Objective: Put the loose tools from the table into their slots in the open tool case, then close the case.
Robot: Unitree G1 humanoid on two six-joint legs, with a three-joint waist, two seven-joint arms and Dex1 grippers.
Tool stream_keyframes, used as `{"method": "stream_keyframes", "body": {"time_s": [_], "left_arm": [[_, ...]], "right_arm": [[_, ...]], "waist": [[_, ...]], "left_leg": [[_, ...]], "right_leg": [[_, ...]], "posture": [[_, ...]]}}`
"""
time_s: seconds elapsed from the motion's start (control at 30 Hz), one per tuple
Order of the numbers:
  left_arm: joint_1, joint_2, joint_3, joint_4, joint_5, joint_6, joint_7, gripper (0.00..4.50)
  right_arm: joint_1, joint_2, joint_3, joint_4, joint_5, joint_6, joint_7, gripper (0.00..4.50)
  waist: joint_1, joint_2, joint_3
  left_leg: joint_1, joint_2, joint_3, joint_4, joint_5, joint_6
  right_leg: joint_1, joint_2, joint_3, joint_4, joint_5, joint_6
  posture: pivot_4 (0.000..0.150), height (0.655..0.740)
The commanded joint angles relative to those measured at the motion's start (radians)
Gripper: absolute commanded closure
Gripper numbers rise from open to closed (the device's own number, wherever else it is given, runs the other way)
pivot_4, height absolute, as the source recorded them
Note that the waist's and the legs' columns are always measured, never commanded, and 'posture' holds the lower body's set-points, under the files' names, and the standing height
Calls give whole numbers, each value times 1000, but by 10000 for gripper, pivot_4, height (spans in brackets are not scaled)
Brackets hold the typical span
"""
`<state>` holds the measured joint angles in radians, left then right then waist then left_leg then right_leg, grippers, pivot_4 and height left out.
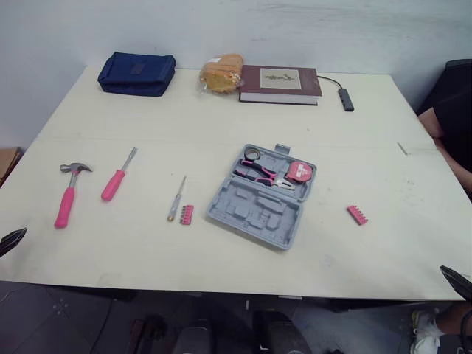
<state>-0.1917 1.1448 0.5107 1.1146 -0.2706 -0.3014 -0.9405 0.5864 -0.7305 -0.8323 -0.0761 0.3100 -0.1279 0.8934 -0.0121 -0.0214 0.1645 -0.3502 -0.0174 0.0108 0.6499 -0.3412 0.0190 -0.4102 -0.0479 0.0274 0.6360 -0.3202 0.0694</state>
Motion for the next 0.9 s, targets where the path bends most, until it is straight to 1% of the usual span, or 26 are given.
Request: {"method": "stream_keyframes", "body": {"time_s": [0.03,0.1,0.13,0.23,0.37,0.43,0.5,0.57,0.67,0.8,0.87,0.9], "left_arm": [[-67,-18,41,-52,-81,80,-40,220],[-134,-55,64,-119,-161,202,-97,220],[-143,-74,64,-160,-176,229,-113,220],[-149,-144,33,-353,-209,314,-106,220],[-173,-202,-31,-597,-243,451,-103,220],[-186,-221,-52,-660,-241,480,-91,220],[-219,-266,-129,-748,-241,535,-104,220],[-269,-315,-189,-802,-231,553,-97,220],[-317,-362,-226,-828,-202,554,-61,7783],[-337,-421,-343,-859,-134,536,-53,24618],[-348,-454,-382,-855,-107,522,-46,33700],[-352,-461,-387,-852,-100,519,-44,36385]], "right_arm": [[-26,5,7,30,9,-35,0,0],[-56,17,35,61,18,-52,3,0],[-70,23,43,67,26,-53,0,0],[-106,45,74,1,83,4,-10,0],[-100,58,124,-127,141,91,-11,0],[-101,66,138,-179,157,121,-24,0],[-119,82,186,-279,183,172,-58,0],[-135,105,249,-366,186,224,-107,0],[-158,137,330,-447,164,277,-171,0],[-203,147,460,-519,87,333,-238,0],[-226,143,504,-536,47,357,-269,5562],[-231,143,513,-540,38,364,-278,7312]], "waist": [[0,0,0],[6,-2,-1],[8,-3,-2],[8,-2,-1],[8,-2,-1],[7,-2,-1],[5,-2,-1],[8,-1,-1],[10,-1,-1],[8,-1,-1],[10,-1,-1],[10,-1,-1]], "left_leg": [[0,0,0,0,0,0],[0,0,0,1,0,0],[0,0,0,3,1,-1],[-1,0,0,4,1,-1],[-1,0,0,4,1,-1],[-1,0,0,5,1,-2],[-1,1,0,5,2,-2],[-1,0,0,5,2,-2],[-2,1,-1,10,2,-3],[-2,1,-1,10,2,-3],[-3,1,-1,12,2,-4],[-3,0,-1,13,2,-4]], "right_leg": [[0,0,0,0,0,0],[1,0,0,1,0,0],[1,0,-2,2,0,0],[1,-1,-2,3,0,0],[0,-1,-2,4,0,0],[0,-1,-2,5,0,0],[0,0,-2,6,0,0],[0,0,-2,6,0,0],[0,0,-3,9,0,0],[-1,1,-2,9,0,0],[0,1,-2,9,0,1],[0,1,-2,9,0,1]], "posture": [[1500,7400],[1500,7400],[1500,7400],[1500,7400],[1500,7400],[1500,7400],[1500,7400],[1500,7400],[1500,7400],[1500,7400],[1500,7400],[1500,7400]]}}
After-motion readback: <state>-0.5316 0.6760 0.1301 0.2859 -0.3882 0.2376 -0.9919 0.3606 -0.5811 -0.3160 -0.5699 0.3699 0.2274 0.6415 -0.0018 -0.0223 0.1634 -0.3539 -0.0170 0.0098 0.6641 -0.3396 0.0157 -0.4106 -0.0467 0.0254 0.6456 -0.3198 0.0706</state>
